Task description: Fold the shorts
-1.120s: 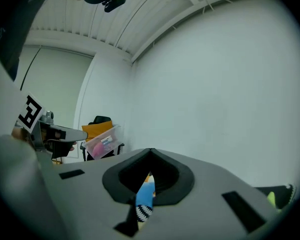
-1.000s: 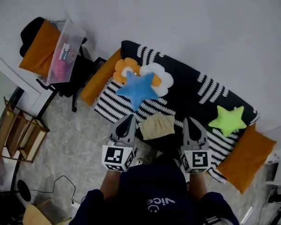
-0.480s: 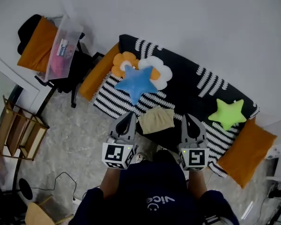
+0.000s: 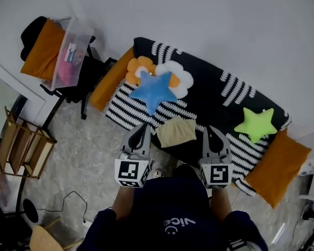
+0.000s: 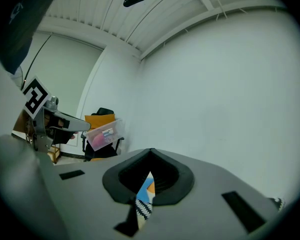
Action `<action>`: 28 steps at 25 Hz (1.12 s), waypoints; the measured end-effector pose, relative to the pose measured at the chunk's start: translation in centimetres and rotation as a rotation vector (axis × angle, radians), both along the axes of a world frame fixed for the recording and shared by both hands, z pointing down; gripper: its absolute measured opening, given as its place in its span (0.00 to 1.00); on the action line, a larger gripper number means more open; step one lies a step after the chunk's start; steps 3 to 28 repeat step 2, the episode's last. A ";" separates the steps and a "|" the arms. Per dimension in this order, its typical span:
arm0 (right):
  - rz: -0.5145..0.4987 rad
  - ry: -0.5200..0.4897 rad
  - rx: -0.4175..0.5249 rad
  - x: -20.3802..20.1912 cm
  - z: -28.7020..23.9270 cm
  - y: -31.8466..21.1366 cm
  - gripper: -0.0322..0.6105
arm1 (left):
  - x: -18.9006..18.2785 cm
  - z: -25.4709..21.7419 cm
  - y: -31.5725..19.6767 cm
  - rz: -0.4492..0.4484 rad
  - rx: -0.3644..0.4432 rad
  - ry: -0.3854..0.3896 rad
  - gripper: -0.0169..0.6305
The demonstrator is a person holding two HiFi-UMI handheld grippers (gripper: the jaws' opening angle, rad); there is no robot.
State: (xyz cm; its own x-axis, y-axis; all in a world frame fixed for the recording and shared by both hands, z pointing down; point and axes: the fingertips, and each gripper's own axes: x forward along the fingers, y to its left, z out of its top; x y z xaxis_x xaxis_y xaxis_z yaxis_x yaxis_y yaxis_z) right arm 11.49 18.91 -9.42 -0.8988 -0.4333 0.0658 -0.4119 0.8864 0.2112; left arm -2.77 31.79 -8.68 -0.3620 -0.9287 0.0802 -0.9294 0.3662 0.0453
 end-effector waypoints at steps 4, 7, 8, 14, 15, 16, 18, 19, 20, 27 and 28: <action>0.000 -0.005 0.000 -0.1 0.1 0.0 0.06 | 0.0 0.2 0.1 -0.003 -0.007 -0.007 0.03; 0.000 -0.005 0.000 -0.1 0.1 0.0 0.06 | 0.0 0.2 0.1 -0.003 -0.007 -0.007 0.03; 0.000 -0.005 0.000 -0.1 0.1 0.0 0.06 | 0.0 0.2 0.1 -0.003 -0.007 -0.007 0.03; 0.000 -0.005 0.000 -0.1 0.1 0.0 0.06 | 0.0 0.2 0.1 -0.003 -0.007 -0.007 0.03; 0.000 -0.005 0.000 -0.1 0.1 0.0 0.06 | 0.0 0.2 0.1 -0.003 -0.007 -0.007 0.03; 0.000 -0.005 0.000 -0.1 0.1 0.0 0.06 | 0.0 0.2 0.1 -0.003 -0.007 -0.007 0.03; 0.000 -0.005 0.000 -0.1 0.1 0.0 0.06 | 0.0 0.2 0.1 -0.003 -0.007 -0.007 0.03; 0.000 -0.005 0.000 -0.1 0.1 0.0 0.06 | 0.0 0.2 0.1 -0.003 -0.007 -0.007 0.03; 0.000 -0.005 0.000 -0.1 0.1 0.0 0.06 | 0.0 0.2 0.1 -0.003 -0.007 -0.007 0.03; 0.000 -0.005 0.000 -0.1 0.1 0.0 0.06 | 0.0 0.2 0.1 -0.003 -0.007 -0.007 0.03; 0.000 -0.005 0.000 -0.1 0.1 0.0 0.06 | 0.0 0.2 0.1 -0.003 -0.007 -0.007 0.03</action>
